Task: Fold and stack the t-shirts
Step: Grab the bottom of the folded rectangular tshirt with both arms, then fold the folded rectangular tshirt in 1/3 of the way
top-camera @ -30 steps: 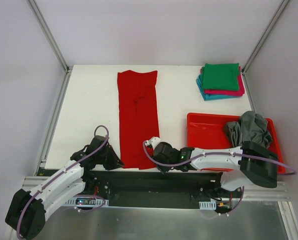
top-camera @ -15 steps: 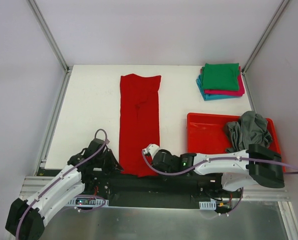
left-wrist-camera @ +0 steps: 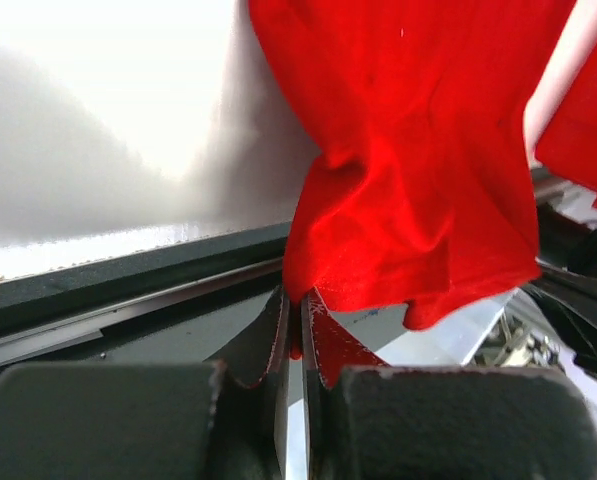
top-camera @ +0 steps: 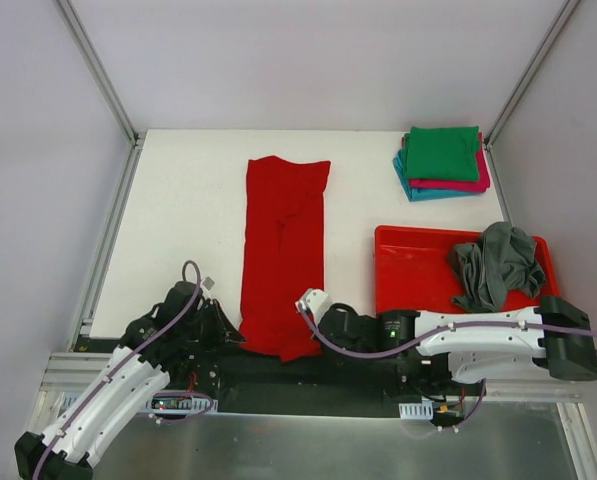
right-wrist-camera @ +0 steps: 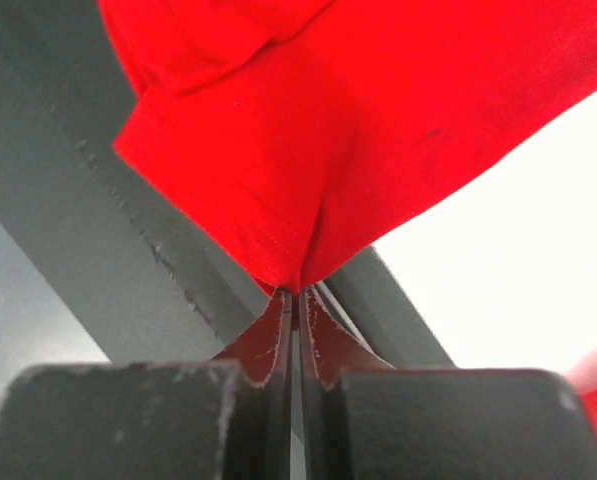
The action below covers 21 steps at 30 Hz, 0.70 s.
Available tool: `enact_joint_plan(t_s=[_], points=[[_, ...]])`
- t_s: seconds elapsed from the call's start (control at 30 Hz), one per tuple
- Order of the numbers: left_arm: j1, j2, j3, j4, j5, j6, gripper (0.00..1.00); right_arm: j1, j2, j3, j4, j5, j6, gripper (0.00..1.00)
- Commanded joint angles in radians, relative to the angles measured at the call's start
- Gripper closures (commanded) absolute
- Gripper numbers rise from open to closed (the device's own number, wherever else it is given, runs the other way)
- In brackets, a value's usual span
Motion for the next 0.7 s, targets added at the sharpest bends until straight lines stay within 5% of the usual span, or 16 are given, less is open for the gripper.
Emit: enact_joint_plan(t_s=[0.0,0.4,0.67], points=[[0.001,0.109,0.110,0.014,-0.149,-0.041,1.00,-0.097,-0.039,0.076,-0.039,0.072,-0.040,0.99],[0.007,0.595,0.443,0.192,-0.378,0.049,1.00,-0.403,0.099,0.275,0.073,0.011,-0.304,1.00],[0.081,0.862,0.665,0.219,-0.369,0.143,1.00,-0.553,0.246,0.424,0.076,-0.026,-0.385,1.00]])
